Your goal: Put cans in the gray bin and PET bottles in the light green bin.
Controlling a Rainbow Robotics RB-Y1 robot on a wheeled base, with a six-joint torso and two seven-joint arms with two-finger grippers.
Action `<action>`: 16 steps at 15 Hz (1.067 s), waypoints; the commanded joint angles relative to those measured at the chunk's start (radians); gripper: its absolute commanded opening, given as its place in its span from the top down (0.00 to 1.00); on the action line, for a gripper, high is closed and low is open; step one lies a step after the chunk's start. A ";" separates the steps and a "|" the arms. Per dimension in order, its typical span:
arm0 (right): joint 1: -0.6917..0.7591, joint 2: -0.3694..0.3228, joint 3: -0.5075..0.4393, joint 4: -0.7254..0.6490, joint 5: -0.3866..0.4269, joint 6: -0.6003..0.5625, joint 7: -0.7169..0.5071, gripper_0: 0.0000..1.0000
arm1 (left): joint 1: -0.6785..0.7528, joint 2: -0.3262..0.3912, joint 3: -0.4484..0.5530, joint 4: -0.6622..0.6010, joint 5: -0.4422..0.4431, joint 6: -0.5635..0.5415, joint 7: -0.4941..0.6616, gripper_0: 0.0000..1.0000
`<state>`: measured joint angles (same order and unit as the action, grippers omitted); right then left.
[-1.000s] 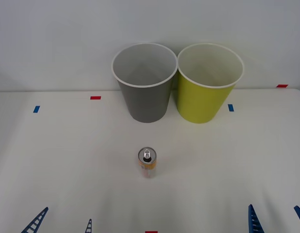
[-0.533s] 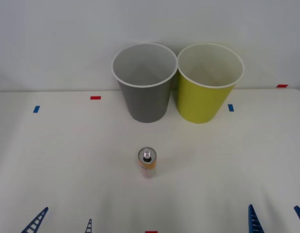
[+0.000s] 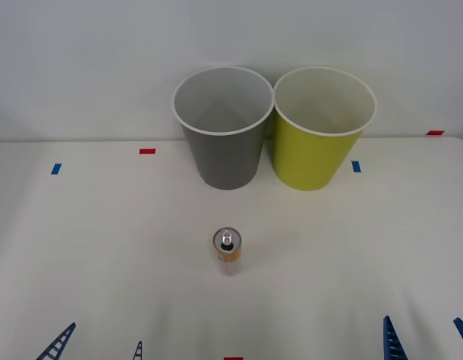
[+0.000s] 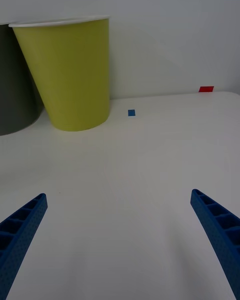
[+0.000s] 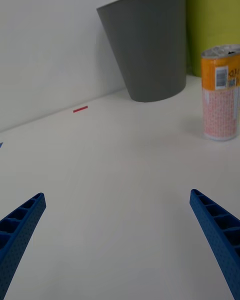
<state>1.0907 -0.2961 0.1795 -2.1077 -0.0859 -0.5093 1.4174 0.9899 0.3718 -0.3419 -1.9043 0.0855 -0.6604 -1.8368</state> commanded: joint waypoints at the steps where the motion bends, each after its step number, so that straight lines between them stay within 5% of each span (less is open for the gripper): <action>1: 0.000 0.000 0.000 0.000 0.000 0.000 0.000 0.00 | -0.004 0.029 0.001 0.010 0.011 -0.036 0.008 0.00; 8: 0.000 0.000 0.000 0.000 0.000 0.000 0.000 0.00 | -0.168 0.230 -0.058 0.047 0.068 -0.065 0.051 0.00; 12: 0.000 0.000 0.000 0.000 0.000 0.000 0.000 0.00 | -0.307 0.295 -0.174 0.076 0.171 -0.065 0.060 0.00; 16: 0.000 0.000 0.000 0.000 0.000 0.000 0.000 0.00 | -0.433 0.331 -0.224 0.128 0.169 -0.064 0.057 0.00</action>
<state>1.0907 -0.2959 0.1795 -2.1075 -0.0860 -0.5092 1.4174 0.5804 0.6970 -0.5525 -1.7854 0.2554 -0.7244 -1.7786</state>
